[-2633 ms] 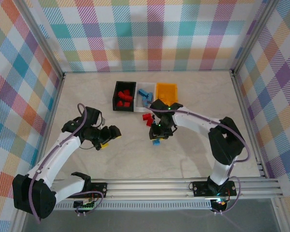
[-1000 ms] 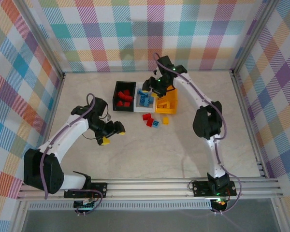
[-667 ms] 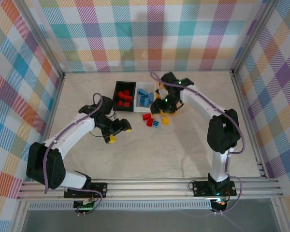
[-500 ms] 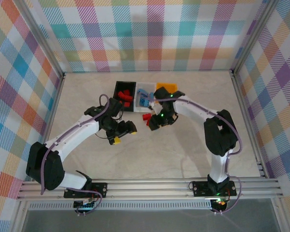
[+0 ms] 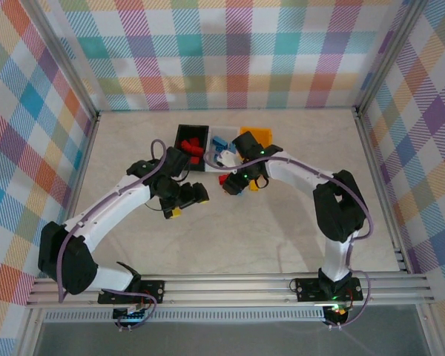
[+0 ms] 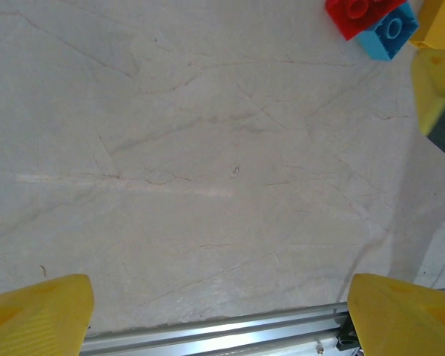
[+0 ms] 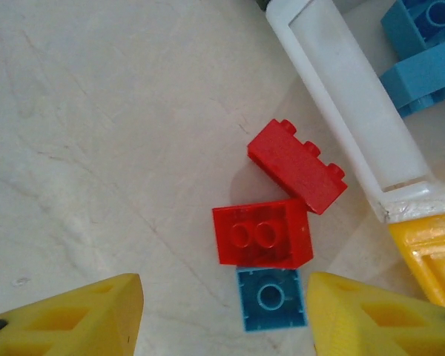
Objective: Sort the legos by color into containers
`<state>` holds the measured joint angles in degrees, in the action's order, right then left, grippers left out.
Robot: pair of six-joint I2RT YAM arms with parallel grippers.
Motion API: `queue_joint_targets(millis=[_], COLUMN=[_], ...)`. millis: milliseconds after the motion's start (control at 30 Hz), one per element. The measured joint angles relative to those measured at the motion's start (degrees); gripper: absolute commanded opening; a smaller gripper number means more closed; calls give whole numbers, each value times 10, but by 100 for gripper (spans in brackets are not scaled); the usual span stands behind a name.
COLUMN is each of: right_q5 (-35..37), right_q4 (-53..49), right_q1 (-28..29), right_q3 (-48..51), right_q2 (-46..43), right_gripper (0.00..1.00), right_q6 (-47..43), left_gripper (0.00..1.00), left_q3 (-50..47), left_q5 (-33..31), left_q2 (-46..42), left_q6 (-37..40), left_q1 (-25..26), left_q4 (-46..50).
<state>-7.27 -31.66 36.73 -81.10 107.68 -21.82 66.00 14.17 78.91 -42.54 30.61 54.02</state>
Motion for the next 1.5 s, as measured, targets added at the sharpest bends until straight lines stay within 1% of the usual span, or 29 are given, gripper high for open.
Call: queue_joint_targets(millis=[100, 300, 400, 900, 1167, 1367, 1500], right_q5=[11, 22, 24, 37, 36, 32, 34], right_q4=[0, -2, -5, -27, -28, -31, -37], right_q1=[0, -5, -8, -28, -29, -29, -29], right_q3=[-3, -3, -3, 4, 3, -11, -28], right_q2=[16, 26, 28, 45, 78, 90, 108], right_gripper=[60, 60, 59, 59, 59, 55, 51], right_q6=[-9, -16, -18, -31, -30, -22, -11], left_gripper=[91, 91, 91, 92, 92, 93, 93], left_q3=[1, 0, 0, -7, -22, -30, -30], left_q5=[-3, 1, 3, 14, 14, 14, 14], left_q2=[-5, -16, -16, -16, -19, -25, -27], left_q6=[5, 27, 38, 47, 47, 47, 47], left_q1=[-6, -58, -71, -75, -75, -75, -75], left_q4=[4, 20, 28, 29, 29, 29, 29])
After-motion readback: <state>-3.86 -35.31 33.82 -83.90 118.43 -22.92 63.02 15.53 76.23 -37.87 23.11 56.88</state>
